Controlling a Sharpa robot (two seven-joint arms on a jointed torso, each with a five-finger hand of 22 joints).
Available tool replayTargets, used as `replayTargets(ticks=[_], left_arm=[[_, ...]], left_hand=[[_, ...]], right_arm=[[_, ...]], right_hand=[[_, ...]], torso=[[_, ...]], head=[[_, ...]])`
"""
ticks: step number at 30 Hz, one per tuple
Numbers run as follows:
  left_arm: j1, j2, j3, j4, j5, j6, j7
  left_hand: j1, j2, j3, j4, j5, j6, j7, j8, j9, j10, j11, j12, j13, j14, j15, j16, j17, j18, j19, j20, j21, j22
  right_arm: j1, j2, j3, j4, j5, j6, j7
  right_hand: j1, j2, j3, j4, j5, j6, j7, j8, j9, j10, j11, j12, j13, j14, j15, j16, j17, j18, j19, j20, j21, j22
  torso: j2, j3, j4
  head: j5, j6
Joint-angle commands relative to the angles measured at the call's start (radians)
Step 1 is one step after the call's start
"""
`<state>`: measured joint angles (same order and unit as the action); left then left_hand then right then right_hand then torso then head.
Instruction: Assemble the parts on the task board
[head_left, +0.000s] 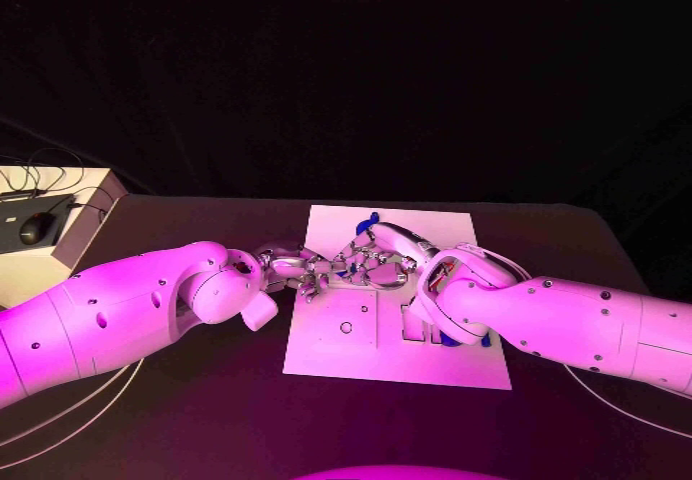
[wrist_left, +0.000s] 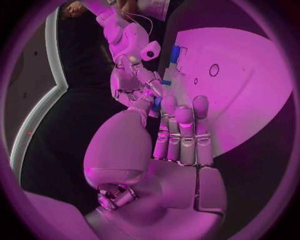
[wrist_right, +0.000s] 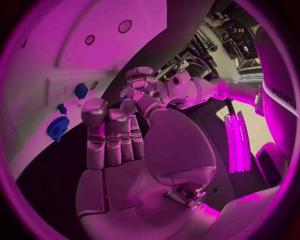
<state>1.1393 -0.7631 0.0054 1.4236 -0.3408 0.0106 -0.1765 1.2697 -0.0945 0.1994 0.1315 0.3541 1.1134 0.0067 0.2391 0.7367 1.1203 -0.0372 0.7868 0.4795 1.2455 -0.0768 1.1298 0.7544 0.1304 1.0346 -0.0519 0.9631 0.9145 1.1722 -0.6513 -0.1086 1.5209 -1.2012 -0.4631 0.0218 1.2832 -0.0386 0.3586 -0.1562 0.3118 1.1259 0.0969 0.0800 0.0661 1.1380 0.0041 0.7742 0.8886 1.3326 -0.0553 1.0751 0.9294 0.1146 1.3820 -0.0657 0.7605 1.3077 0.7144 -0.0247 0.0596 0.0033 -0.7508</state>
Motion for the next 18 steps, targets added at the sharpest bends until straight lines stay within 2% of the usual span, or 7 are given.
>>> replayTargets(ticks=[1, 4, 7, 13, 18], left_arm=[[0.001, 0.000, 0.002, 0.006, 0.018, 0.045, 0.019], [0.001, 0.000, 0.002, 0.007, 0.022, 0.045, 0.025], [0.001, 0.000, 0.002, 0.007, 0.029, 0.040, 0.030], [0.001, -0.001, 0.002, 0.005, 0.043, 0.027, 0.040], [0.001, -0.001, 0.002, 0.004, 0.054, 0.021, 0.043]], left_hand=[[0.026, -0.006, 0.086, -0.011, 0.008, -0.006, -0.006, 0.002, 0.009, 0.005, -0.002, -0.011, -0.007, -0.005, -0.006, 0.008, 0.005, -0.012, -0.005, -0.007, 0.006, 0.004], [0.002, -0.032, 0.220, -0.029, 0.005, -0.019, -0.001, 0.031, 0.049, 0.019, -0.003, -0.015, -0.010, 0.002, -0.008, 0.021, 0.024, -0.011, -0.005, -0.010, 0.014, 0.011], [-0.048, -0.046, 0.313, -0.062, 0.002, -0.030, -0.001, 0.058, 0.092, 0.022, -0.005, -0.005, -0.002, 0.009, -0.010, 0.031, 0.037, -0.010, -0.007, -0.012, 0.024, 0.019], [-0.111, -0.042, 0.378, -0.123, 0.001, -0.034, -0.003, 0.070, 0.126, 0.024, -0.007, 0.003, 0.009, 0.015, -0.013, 0.038, 0.044, -0.008, -0.006, -0.013, 0.039, 0.032], [-0.130, -0.036, 0.386, -0.145, 0.000, -0.030, -0.003, 0.066, 0.133, 0.026, -0.008, 0.002, 0.012, 0.018, -0.013, 0.041, 0.047, -0.008, -0.005, -0.013, 0.042, 0.035]], right_arm=[[-0.001, -0.003, -0.001, -0.008, -0.010, 0.018, -0.015], [-0.001, -0.004, -0.001, -0.009, -0.010, 0.022, -0.016], [-0.001, -0.004, -0.001, -0.009, -0.010, 0.025, -0.017], [-0.001, -0.004, -0.001, -0.010, -0.011, 0.030, -0.018], [-0.001, -0.003, -0.002, -0.011, -0.012, 0.030, -0.019]], right_hand=[[0.004, 0.011, -0.001, -0.005, 0.002, 0.023, 0.018, 0.007, 0.001, -0.008, 0.001, -0.004, 0.002, -0.004, 0.000, -0.004, 0.001, -0.008, -0.008, -0.002, 0.000, 0.075], [0.004, 0.011, -0.001, -0.005, 0.002, 0.023, 0.018, 0.007, 0.001, -0.008, 0.001, -0.004, 0.002, -0.004, 0.000, -0.004, 0.001, -0.008, -0.008, -0.002, 0.000, 0.075], [0.004, 0.011, -0.001, -0.005, 0.002, 0.023, 0.018, 0.007, 0.001, -0.008, 0.001, -0.004, 0.002, -0.004, 0.000, -0.004, 0.001, -0.008, -0.008, -0.002, 0.000, 0.075], [0.003, 0.010, -0.001, -0.006, 0.002, 0.023, 0.018, 0.007, 0.001, -0.009, 0.002, -0.005, 0.002, -0.005, 0.000, -0.005, 0.001, -0.008, -0.009, -0.002, -0.001, 0.075], [0.003, 0.009, -0.001, -0.007, 0.002, 0.021, 0.019, 0.006, 0.001, -0.010, 0.002, -0.006, 0.001, -0.007, 0.001, -0.008, -0.002, -0.008, -0.011, -0.001, -0.005, 0.074]], torso=[[0.000, 0.0000, -0.0004], [0.000, 0.0000, -0.0003], [0.000, 0.0002, 0.0001], [0.000, 0.0002, 0.0002], [0.000, 0.0001, 0.0001]], head=[[-0.001, -0.001], [-0.001, -0.001], [-0.002, -0.001], [-0.002, -0.002], [-0.001, -0.002]])
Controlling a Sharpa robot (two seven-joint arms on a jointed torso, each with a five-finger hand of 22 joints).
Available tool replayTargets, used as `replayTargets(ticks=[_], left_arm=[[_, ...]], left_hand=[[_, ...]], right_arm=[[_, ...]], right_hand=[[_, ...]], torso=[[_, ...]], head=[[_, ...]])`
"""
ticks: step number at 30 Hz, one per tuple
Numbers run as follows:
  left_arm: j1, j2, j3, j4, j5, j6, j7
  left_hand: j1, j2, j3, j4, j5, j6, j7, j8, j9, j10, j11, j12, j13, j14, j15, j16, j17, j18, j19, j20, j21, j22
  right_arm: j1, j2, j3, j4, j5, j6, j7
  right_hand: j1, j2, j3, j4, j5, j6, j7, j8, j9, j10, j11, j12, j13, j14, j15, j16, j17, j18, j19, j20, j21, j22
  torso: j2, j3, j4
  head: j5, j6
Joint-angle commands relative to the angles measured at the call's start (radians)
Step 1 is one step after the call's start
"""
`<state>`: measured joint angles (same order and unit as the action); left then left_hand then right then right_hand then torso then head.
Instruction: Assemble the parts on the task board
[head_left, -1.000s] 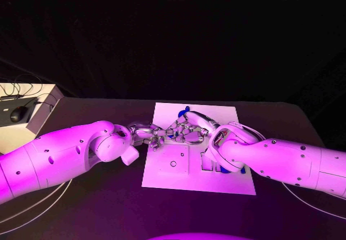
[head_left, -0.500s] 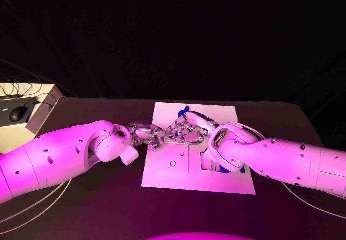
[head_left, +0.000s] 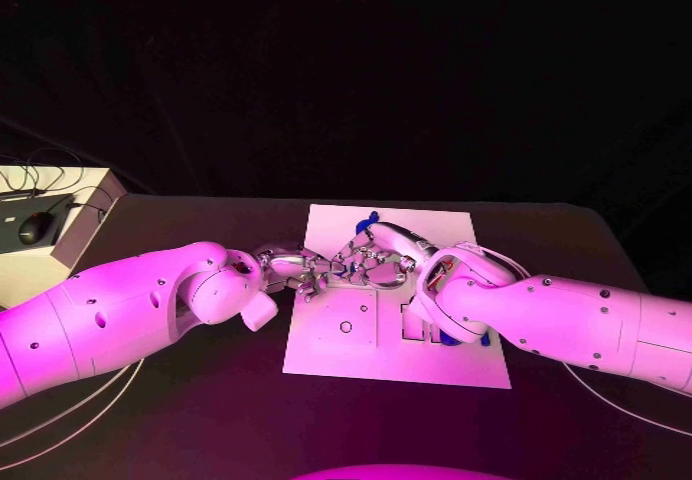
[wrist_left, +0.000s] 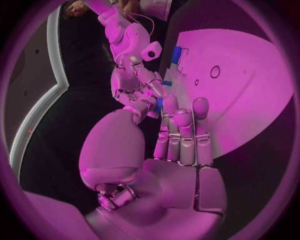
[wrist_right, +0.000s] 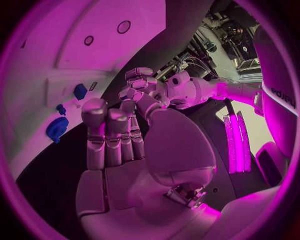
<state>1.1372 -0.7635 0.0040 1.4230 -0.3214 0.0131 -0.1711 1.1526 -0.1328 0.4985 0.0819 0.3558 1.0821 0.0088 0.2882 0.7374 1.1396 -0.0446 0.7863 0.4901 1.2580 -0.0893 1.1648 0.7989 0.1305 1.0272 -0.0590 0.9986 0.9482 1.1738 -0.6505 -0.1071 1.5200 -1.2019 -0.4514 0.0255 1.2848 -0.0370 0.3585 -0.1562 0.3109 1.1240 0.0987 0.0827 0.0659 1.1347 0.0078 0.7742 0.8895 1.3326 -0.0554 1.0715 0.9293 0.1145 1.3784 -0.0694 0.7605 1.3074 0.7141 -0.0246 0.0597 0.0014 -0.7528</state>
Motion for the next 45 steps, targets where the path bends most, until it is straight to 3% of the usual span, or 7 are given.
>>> replayTargets(ticks=[1, 8, 13, 20, 25, 30, 45], left_arm=[[0.003, 0.000, 0.003, 0.005, 0.036, 0.018, 0.037], [0.003, 0.000, 0.003, 0.004, 0.047, 0.018, 0.035], [0.003, 0.003, 0.003, 0.002, 0.044, 0.018, 0.028], [0.003, 0.008, 0.004, -0.007, 0.018, 0.003, 0.008], [0.003, 0.011, 0.012, -0.018, -0.007, 0.002, -0.015], [0.007, 0.017, 0.026, -0.034, -0.060, 0.004, -0.061], [0.141, 0.126, 0.027, -0.178, -0.401, 0.066, -0.384]], left_hand=[[-0.014, 0.002, 0.088, -0.095, -0.001, 0.002, -0.005, 0.017, 0.132, 0.007, 0.000, 0.003, 0.002, 0.005, -0.001, 0.006, 0.003, -0.008, 0.002, -0.005, 0.006, 0.001], [-0.030, 0.007, 0.091, -0.108, -0.001, 0.009, -0.007, 0.011, 0.136, 0.012, -0.001, 0.001, 0.004, 0.008, -0.002, 0.008, 0.007, -0.009, 0.006, -0.007, 0.011, 0.006], [-0.036, 0.010, 0.090, -0.108, -0.001, 0.015, -0.009, 0.013, 0.137, 0.017, -0.003, 0.003, 0.005, 0.014, -0.003, 0.014, 0.016, -0.010, 0.012, -0.007, 0.017, 0.011], [-0.049, 0.006, 0.108, -0.119, -0.001, 0.025, -0.012, 0.017, 0.145, 0.029, -0.008, 0.005, 0.007, 0.033, -0.006, 0.024, 0.032, -0.017, 0.033, -0.018, 0.039, 0.030], [-0.053, 0.004, 0.116, -0.128, -0.001, 0.028, -0.011, 0.014, 0.148, 0.032, -0.010, 0.005, 0.008, 0.039, -0.007, 0.024, 0.035, -0.019, 0.037, -0.020, 0.043, 0.033], [-0.054, 0.000, 0.120, -0.132, -0.001, 0.032, -0.011, 0.011, 0.147, 0.038, -0.012, 0.002, 0.006, 0.048, -0.008, 0.028, 0.043, -0.018, 0.045, -0.019, 0.051, 0.039], [-0.054, -0.032, 0.183, -0.111, -0.004, 0.024, -0.008, 0.035, 0.181, 0.055, -0.015, 0.012, -0.002, 0.100, -0.013, 0.034, 0.072, -0.015, 0.116, -0.025, 0.110, 0.088]], right_arm=[[-0.003, -0.004, -0.003, -0.010, -0.011, 0.018, -0.023], [-0.003, -0.006, -0.003, -0.011, -0.015, -0.018, -0.021], [-0.003, -0.010, -0.003, -0.013, -0.010, -0.069, -0.009], [-0.003, -0.044, -0.003, -0.006, 0.048, -0.146, 0.043], [0.002, -0.098, 0.002, 0.010, 0.132, -0.171, 0.083], [0.024, -0.156, 0.008, 0.019, 0.247, -0.172, 0.125], [0.119, -0.249, 0.023, -0.094, 0.568, -0.137, 0.248]], right_hand=[[0.002, 0.006, -0.001, -0.007, 0.002, 0.022, 0.017, 0.003, 0.001, -0.007, -0.001, -0.006, 0.000, -0.007, 0.001, -0.005, -0.002, -0.008, -0.007, 0.002, -0.006, 0.074], [-0.003, -0.026, -0.037, -0.008, 0.023, -0.029, 0.038, -0.014, -0.001, -0.018, 0.011, -0.006, 0.001, -0.025, 0.010, -0.024, -0.021, -0.004, -0.018, 0.009, -0.034, 0.067], [0.007, -0.059, -0.120, 0.007, 0.006, -0.163, 0.074, -0.017, -0.002, -0.059, 0.039, -0.007, -0.014, -0.079, 0.035, -0.064, -0.061, 0.012, -0.064, 0.030, -0.166, 0.036], [0.076, -0.096, -0.235, 0.111, 0.009, -0.312, 0.092, -0.021, -0.006, -0.115, 0.063, 0.031, -0.092, -0.132, 0.057, -0.059, -0.115, 0.036, -0.105, 0.057, -0.353, -0.004], [0.113, -0.115, -0.245, 0.166, 0.021, -0.324, 0.094, -0.020, -0.007, -0.128, 0.064, 0.070, -0.146, -0.142, 0.059, -0.034, -0.152, 0.038, -0.089, 0.060, -0.388, 0.006], [0.120, -0.104, -0.248, 0.159, 0.045, -0.304, 0.092, -0.019, -0.006, -0.133, 0.063, 0.085, -0.172, -0.146, 0.058, -0.021, -0.168, 0.038, -0.082, 0.059, -0.403, 0.017], [0.085, -0.054, -0.276, 0.082, 0.081, -0.242, 0.089, -0.013, -0.003, -0.158, 0.064, 0.093, -0.212, -0.183, 0.062, -0.004, -0.196, 0.030, -0.100, 0.062, -0.427, 0.019]], torso=[[0.000, 0.0000, 0.0000], [0.000, 0.0002, 0.0002], [0.000, -0.0005, 0.0001], [-0.001, 0.0012, 0.0000], [-0.001, 0.0011, -0.0019], [-0.002, 0.0040, -0.0023], [-0.003, 0.0104, -0.0044]], head=[[0.001, 0.000], [0.001, 0.000], [0.000, 0.001], [0.003, 0.004], [0.005, 0.008], [0.006, 0.010], [0.009, 0.010]])
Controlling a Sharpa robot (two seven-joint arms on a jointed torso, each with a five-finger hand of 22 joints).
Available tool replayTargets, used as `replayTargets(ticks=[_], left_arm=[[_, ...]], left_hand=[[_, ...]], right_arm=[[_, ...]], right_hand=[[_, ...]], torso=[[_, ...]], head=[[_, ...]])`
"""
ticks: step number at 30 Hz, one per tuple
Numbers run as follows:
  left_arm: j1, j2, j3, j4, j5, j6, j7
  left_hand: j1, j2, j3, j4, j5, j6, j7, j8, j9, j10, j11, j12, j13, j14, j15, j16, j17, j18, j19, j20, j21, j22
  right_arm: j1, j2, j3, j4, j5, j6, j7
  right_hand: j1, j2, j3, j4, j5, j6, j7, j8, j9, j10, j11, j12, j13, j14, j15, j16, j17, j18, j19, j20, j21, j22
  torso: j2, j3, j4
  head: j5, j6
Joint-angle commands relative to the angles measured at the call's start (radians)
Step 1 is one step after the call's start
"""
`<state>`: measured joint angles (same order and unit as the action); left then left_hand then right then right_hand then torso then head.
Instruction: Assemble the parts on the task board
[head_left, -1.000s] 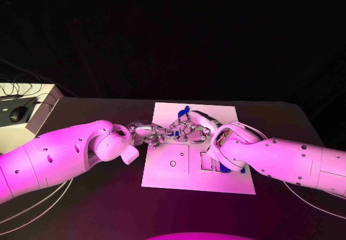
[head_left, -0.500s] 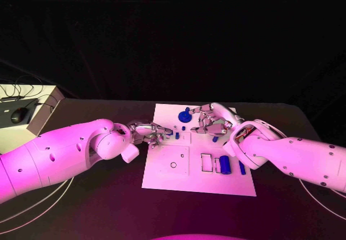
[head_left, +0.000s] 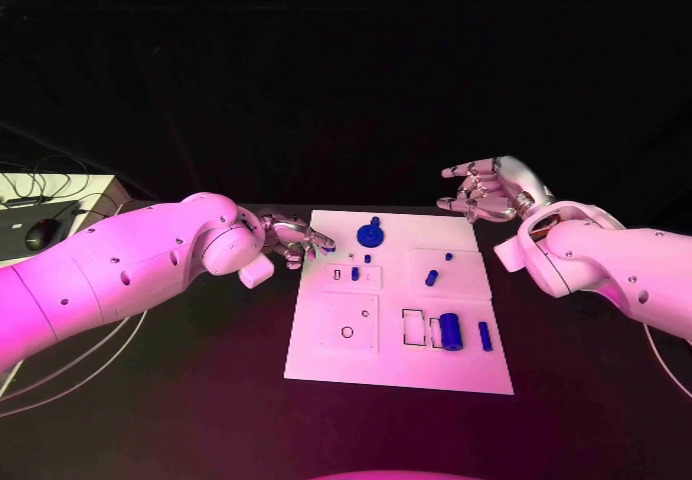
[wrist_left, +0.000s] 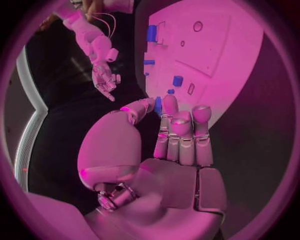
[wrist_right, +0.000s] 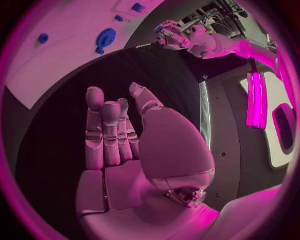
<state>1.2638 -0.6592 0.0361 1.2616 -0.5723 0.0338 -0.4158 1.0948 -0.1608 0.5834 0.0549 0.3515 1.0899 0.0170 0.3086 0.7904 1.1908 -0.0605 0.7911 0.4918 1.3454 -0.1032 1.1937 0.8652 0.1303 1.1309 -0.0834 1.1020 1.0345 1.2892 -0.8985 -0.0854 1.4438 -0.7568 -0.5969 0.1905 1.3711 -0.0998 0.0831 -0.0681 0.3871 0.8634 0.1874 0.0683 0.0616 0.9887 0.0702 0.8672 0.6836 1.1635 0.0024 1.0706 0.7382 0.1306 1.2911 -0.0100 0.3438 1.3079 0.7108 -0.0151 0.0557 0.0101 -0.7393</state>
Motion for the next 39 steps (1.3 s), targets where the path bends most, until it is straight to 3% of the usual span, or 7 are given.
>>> replayTargets(ticks=[1, 3, 8, 15, 24, 29, 39], left_arm=[[0.020, 0.029, -0.007, -0.021, -0.162, 0.047, -0.148], [0.035, 0.051, -0.017, -0.036, -0.191, 0.051, -0.174], [0.062, 0.101, -0.038, -0.063, -0.250, 0.064, -0.218], [0.081, 0.151, -0.060, -0.079, -0.302, 0.085, -0.256], [0.085, 0.177, -0.075, -0.060, -0.356, 0.081, -0.267], [0.085, 0.180, -0.091, -0.040, -0.383, 0.070, -0.268], [0.074, 0.176, -0.110, -0.017, -0.454, 0.015, -0.254]], left_hand=[[0.006, -0.007, 0.101, -0.081, 0.001, 0.014, -0.016, 0.018, 0.130, 0.006, 0.000, 0.009, -0.006, 0.017, -0.001, 0.004, 0.009, -0.014, 0.010, 0.000, 0.002, -0.003], [0.006, -0.013, 0.113, -0.080, 0.001, 0.015, -0.016, 0.023, 0.132, 0.013, -0.001, 0.012, -0.010, 0.026, -0.003, 0.001, 0.015, -0.013, 0.019, -0.002, 0.002, -0.004], [-0.004, -0.020, 0.133, -0.085, 0.001, 0.017, -0.021, 0.038, 0.140, 0.020, -0.006, 0.026, -0.011, 0.041, -0.007, 0.003, 0.031, -0.014, 0.038, -0.003, 0.016, 0.009], [-0.025, -0.015, 0.144, -0.088, 0.000, 0.025, -0.030, 0.060, 0.146, 0.031, -0.013, 0.041, -0.015, 0.054, -0.012, 0.003, 0.059, -0.023, 0.059, -0.015, 0.032, 0.026], [-0.031, -0.009, 0.146, -0.099, 0.002, 0.033, -0.032, 0.065, 0.140, 0.041, -0.015, 0.042, -0.024, 0.059, -0.015, 0.004, 0.073, -0.033, 0.071, -0.026, 0.043, 0.038], [-0.031, -0.010, 0.146, -0.101, 0.002, 0.034, -0.033, 0.065, 0.139, 0.043, -0.016, 0.042, -0.025, 0.058, -0.015, 0.002, 0.073, -0.034, 0.072, -0.028, 0.043, 0.039], [-0.030, -0.012, 0.154, -0.106, 0.002, 0.036, -0.033, 0.067, 0.136, 0.046, -0.017, 0.042, -0.029, 0.060, -0.016, 0.000, 0.074, -0.036, 0.077, -0.031, 0.047, 0.044]], right_arm=[[0.005, -0.001, 0.002, -0.023, 0.131, 0.008, 0.089], [0.008, 0.000, 0.002, -0.037, 0.146, 0.005, 0.103], [0.012, 0.007, 0.004, -0.059, 0.166, -0.002, 0.131], [0.013, 0.020, 0.005, -0.072, 0.175, -0.004, 0.150], [0.014, 0.037, 0.005, -0.088, 0.177, -0.001, 0.158], [0.014, 0.044, 0.005, -0.095, 0.177, 0.001, 0.160], [0.014, 0.051, 0.005, -0.103, 0.177, 0.010, 0.162]], right_hand=[[-0.001, 0.009, 0.000, -0.006, 0.005, 0.012, 0.002, 0.000, 0.001, -0.019, 0.003, -0.008, -0.012, -0.022, 0.006, -0.011, -0.009, 0.013, -0.019, 0.004, -0.017, 0.016], [-0.001, 0.009, 0.001, -0.007, 0.007, -0.007, 0.006, -0.002, 0.001, -0.031, 0.008, -0.020, -0.022, -0.037, 0.010, -0.026, -0.019, 0.010, -0.032, 0.008, -0.029, 0.011], [0.002, 0.011, -0.003, -0.013, 0.014, -0.015, 0.007, 0.004, 0.001, -0.038, 0.009, 0.004, -0.079, -0.040, 0.011, -0.015, -0.063, 0.008, -0.011, 0.008, -0.084, 0.017], [0.004, 0.011, -0.001, -0.016, 0.023, -0.019, 0.008, 0.004, 0.001, -0.041, 0.010, 0.002, -0.087, -0.045, 0.012, -0.017, -0.068, 0.008, -0.013, 0.009, -0.091, 0.018], [0.003, 0.011, -0.001, -0.019, 0.025, -0.020, 0.008, 0.005, 0.001, -0.041, 0.010, 0.003, -0.091, -0.047, 0.012, -0.015, -0.071, 0.008, -0.013, 0.009, -0.094, 0.019], [0.002, 0.012, -0.002, -0.021, 0.027, -0.019, 0.008, 0.005, 0.001, -0.042, 0.010, 0.006, -0.095, -0.048, 0.012, -0.012, -0.074, 0.008, -0.012, 0.010, -0.096, 0.020], [0.002, 0.013, -0.002, -0.022, 0.030, -0.018, 0.008, 0.006, 0.001, -0.042, 0.010, 0.007, -0.097, -0.048, 0.012, -0.010, -0.075, 0.008, -0.011, 0.010, -0.097, 0.020]], torso=[[0.000, 0.0009, -0.0004], [0.000, -0.0010, 0.0001], [0.000, -0.0005, -0.0001], [-0.001, -0.0003, 0.0019], [-0.001, -0.0014, 0.0000], [-0.002, -0.0018, 0.0013], [0.000, -0.0031, 0.0000]], head=[[0.001, -0.005], [0.004, -0.006], [0.007, -0.010], [0.010, -0.018], [0.011, -0.017], [0.012, -0.018], [0.014, -0.019]])
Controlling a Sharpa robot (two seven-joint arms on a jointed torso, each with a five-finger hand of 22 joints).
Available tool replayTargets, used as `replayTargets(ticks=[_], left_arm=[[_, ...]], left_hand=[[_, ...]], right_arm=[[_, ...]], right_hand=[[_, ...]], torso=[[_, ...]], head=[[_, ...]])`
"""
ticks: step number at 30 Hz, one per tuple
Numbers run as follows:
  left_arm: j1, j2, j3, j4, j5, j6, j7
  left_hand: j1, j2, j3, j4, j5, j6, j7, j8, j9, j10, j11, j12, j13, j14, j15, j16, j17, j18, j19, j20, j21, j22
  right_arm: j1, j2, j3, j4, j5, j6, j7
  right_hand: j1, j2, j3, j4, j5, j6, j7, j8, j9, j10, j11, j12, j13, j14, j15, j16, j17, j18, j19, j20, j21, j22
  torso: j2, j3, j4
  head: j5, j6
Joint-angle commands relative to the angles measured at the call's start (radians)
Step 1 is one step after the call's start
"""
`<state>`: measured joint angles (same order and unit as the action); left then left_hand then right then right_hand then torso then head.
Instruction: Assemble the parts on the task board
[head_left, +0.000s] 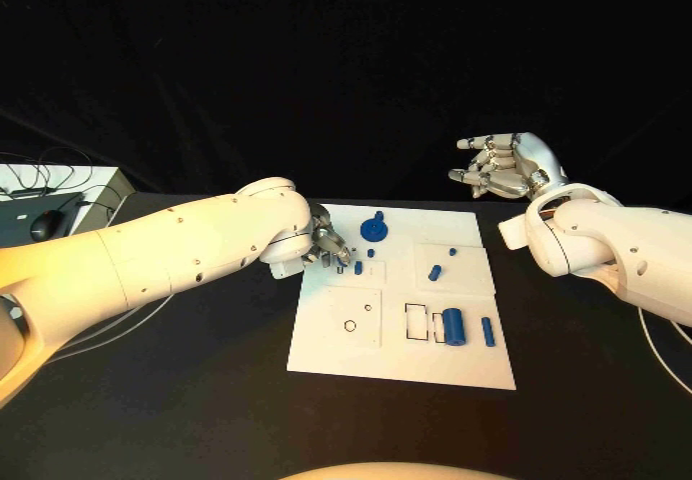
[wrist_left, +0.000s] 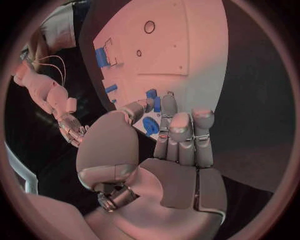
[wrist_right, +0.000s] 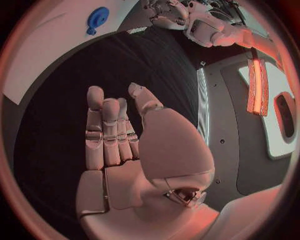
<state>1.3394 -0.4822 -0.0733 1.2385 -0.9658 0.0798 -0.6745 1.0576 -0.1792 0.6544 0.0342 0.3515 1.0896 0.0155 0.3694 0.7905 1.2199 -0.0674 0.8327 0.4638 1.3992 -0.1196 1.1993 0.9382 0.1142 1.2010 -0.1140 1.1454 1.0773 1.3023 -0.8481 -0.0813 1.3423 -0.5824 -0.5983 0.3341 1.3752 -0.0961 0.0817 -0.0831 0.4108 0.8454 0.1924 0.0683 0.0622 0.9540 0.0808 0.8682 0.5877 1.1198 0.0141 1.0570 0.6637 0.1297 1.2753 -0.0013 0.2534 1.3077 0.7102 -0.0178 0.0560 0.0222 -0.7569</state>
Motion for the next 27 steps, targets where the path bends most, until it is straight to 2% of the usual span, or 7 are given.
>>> replayTargets(ticks=[1, 4, 15, 27], left_arm=[[-0.002, -0.002, -0.001, 0.007, -0.065, -0.034, 0.005], [-0.005, -0.003, -0.002, 0.008, -0.080, -0.041, 0.007], [-0.023, 0.002, -0.003, -0.009, -0.090, -0.043, 0.011], [-0.031, 0.001, -0.005, -0.016, -0.102, -0.032, 0.014]], left_hand=[[0.007, 0.007, 0.083, -0.085, 0.002, 0.037, -0.031, 0.006, 0.136, 0.017, -0.010, 0.001, -0.001, 0.006, 0.000, -0.006, 0.001, -0.020, 0.007, 0.000, 0.003, 0.001], [0.007, 0.006, 0.083, -0.086, 0.002, 0.037, -0.032, 0.007, 0.135, 0.018, -0.010, 0.001, -0.002, 0.006, 0.000, -0.006, 0.001, -0.021, 0.008, -0.001, 0.004, 0.002], [0.007, 0.004, 0.085, -0.085, 0.002, 0.037, -0.032, 0.008, 0.135, 0.018, -0.010, 0.002, -0.003, 0.007, 0.000, -0.005, 0.004, -0.021, 0.008, -0.001, 0.004, 0.003], [0.008, 0.001, 0.085, -0.084, 0.002, 0.037, -0.032, 0.008, 0.133, 0.018, -0.011, 0.002, -0.004, 0.007, 0.000, -0.004, 0.006, -0.022, 0.008, -0.002, 0.005, 0.005]], right_arm=[[0.000, 0.001, 0.001, -0.002, 0.002, 0.012, 0.019], [0.000, 0.002, 0.001, -0.003, 0.002, 0.014, 0.018], [0.000, 0.005, 0.001, -0.004, 0.002, 0.023, 0.017], [0.000, 0.004, 0.001, -0.004, 0.001, 0.030, 0.017]], right_hand=[[-0.002, 0.010, -0.001, -0.007, 0.006, 0.000, 0.003, 0.006, 0.000, -0.008, -0.001, 0.006, -0.001, -0.004, 0.000, 0.003, -0.001, 0.009, 0.004, 0.001, -0.006, 0.020], [-0.003, 0.011, -0.001, -0.010, 0.010, 0.002, 0.003, 0.006, 0.001, -0.009, -0.001, 0.007, -0.003, -0.006, 0.000, 0.005, -0.002, 0.008, 0.004, 0.001, -0.007, 0.020], [-0.003, 0.012, -0.001, -0.012, 0.015, 0.001, 0.003, 0.006, 0.001, -0.009, -0.001, 0.007, -0.004, -0.007, 0.000, 0.006, -0.003, 0.008, 0.004, 0.001, -0.007, 0.021], [-0.005, 0.015, -0.003, -0.018, 0.019, 0.003, 0.003, 0.006, 0.001, -0.010, -0.001, 0.008, -0.007, -0.008, 0.000, 0.009, -0.006, 0.008, 0.003, 0.001, -0.006, 0.021]], torso=[[0.001, -0.0005, 0.0000], [0.001, -0.0002, 0.0011], [0.002, 0.0002, -0.0008], [0.001, 0.0014, 0.0001]], head=[[0.001, -0.002], [0.002, -0.003], [0.003, -0.009], [0.001, -0.014]])
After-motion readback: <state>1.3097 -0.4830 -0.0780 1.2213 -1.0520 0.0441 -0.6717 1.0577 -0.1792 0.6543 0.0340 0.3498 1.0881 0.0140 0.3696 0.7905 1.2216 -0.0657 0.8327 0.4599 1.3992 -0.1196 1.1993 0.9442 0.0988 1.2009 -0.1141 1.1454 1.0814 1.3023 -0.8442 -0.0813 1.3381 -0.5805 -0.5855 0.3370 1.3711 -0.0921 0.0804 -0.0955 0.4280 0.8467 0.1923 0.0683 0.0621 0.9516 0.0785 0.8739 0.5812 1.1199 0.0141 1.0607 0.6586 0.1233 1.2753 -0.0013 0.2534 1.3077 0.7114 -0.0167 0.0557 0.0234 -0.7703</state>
